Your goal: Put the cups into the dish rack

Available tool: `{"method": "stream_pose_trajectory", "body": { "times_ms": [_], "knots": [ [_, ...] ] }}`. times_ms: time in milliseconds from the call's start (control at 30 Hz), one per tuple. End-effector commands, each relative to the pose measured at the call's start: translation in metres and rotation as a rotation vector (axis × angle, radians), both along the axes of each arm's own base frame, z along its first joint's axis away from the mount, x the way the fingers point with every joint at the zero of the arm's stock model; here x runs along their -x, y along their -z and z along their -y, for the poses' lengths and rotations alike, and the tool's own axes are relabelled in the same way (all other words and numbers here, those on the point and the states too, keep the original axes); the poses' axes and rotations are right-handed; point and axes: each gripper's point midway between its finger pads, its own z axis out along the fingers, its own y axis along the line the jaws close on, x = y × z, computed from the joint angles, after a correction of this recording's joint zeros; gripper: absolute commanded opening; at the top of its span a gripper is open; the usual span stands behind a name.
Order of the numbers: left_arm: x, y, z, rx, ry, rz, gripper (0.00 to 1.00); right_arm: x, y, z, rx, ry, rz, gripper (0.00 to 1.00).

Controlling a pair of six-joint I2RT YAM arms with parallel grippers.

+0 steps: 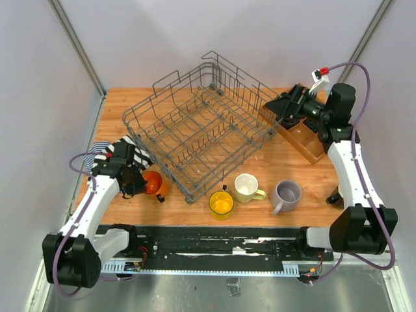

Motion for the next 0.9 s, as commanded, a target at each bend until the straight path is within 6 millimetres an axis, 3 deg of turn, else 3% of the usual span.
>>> {"method": "stream_pose_trajectory", "body": {
  "times_ms": [0,200,467,633,700,867],
  "knots": [
    [-0.011,-0.048,0.017,0.096,0.014,0.131,0.0,0.002,-0.013,-0.013,-0.068,-0.044,0.003,0.94],
    [0.001,-0.097,0.029,0.176,0.035,0.235,0.0,0.003,-0.014,-0.024,-0.146,-0.084,-0.025,0.94],
    [0.011,-0.189,0.041,0.282,0.053,0.477,0.0,0.02,-0.011,-0.055,-0.087,-0.166,-0.104,0.85],
    [-0.019,-0.294,0.064,0.43,0.14,0.844,0.01,0.051,-0.015,-0.099,-0.087,-0.303,-0.154,0.73],
    [-0.035,-0.323,0.072,0.473,0.183,0.959,0.01,0.068,-0.019,-0.117,-0.111,-0.355,-0.169,0.69],
    [-0.072,-0.359,0.088,0.564,0.264,1.156,0.01,0.1,-0.036,-0.149,-0.25,-0.452,-0.203,0.62]
  ]
}}
